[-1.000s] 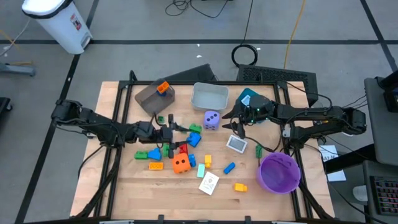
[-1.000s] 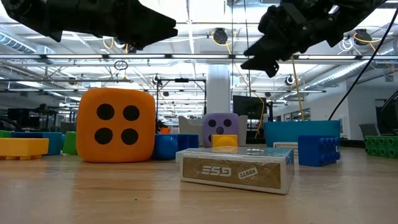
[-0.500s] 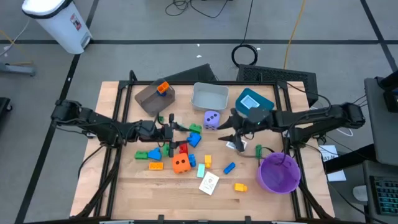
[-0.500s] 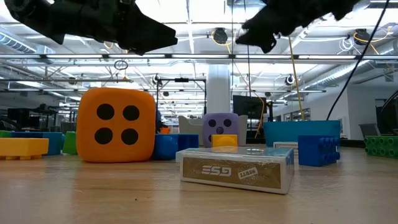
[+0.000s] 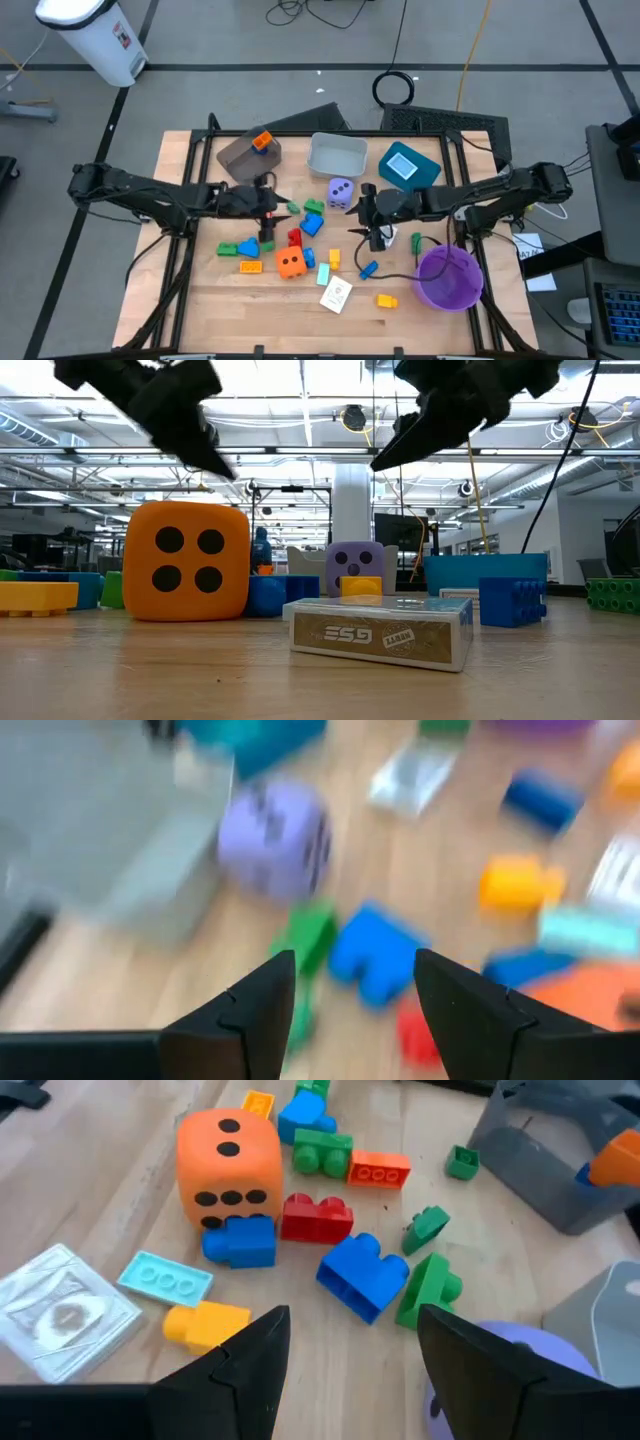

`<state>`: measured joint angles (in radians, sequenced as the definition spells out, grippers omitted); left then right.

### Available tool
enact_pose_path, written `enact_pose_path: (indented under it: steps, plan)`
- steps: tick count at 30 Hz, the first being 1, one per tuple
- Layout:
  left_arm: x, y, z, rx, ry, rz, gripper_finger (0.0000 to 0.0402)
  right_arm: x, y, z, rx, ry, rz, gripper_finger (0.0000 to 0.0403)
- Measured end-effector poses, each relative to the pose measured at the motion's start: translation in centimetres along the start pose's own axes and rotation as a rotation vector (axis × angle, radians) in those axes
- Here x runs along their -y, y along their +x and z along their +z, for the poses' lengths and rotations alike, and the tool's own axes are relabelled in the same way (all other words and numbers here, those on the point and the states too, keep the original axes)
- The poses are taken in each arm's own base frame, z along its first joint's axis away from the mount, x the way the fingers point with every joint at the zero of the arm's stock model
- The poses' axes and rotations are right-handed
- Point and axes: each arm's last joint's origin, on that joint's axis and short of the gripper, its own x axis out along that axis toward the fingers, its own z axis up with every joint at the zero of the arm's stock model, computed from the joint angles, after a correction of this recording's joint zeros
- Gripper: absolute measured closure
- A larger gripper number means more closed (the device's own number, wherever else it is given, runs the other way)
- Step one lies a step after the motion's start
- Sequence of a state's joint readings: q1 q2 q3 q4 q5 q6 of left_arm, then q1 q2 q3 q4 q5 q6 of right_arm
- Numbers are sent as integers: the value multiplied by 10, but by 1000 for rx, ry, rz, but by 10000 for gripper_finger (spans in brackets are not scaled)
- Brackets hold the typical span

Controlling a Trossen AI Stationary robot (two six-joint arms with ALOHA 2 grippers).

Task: Pick & Place Toys
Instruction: Put the green gamepiece into the black bin

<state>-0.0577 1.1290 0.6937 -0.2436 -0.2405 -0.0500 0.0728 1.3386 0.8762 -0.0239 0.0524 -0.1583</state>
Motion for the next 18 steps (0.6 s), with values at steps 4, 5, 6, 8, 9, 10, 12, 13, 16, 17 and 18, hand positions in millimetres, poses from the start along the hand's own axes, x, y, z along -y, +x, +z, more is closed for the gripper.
enact_pose_path:
  steps: [4,5,6,8,9,10,12,13,16,17,18]
  plan:
    - [-12,-1,-12,-162,-122,57,188,0,9,-10,71,15,-21,190]
    - [-15,-1,-15,-189,-171,76,188,0,10,-14,91,22,-26,190]
    - [-19,0,-18,-214,-220,98,188,0,11,-19,102,25,-30,190]
    - [-28,1,-21,-245,-314,151,188,-1,13,-26,152,29,-40,190]
    - [-32,2,-22,-245,-366,184,188,0,14,-28,183,32,-46,190]
    - [-36,3,-22,-243,-415,214,188,0,14,-31,209,34,-52,190]
    - [-44,5,-24,-236,-523,266,188,-1,14,-37,251,42,-59,190]
    - [-48,7,-24,-235,-569,286,188,-1,13,-38,276,53,-61,190]
    - [-57,12,-29,-260,-694,342,188,-2,11,-41,319,70,-66,190]
    - [-59,14,-31,-269,-725,357,188,-2,11,-43,318,70,-66,190]
    - [-60,16,-32,-279,-749,368,188,-2,11,-43,317,70,-66,190]
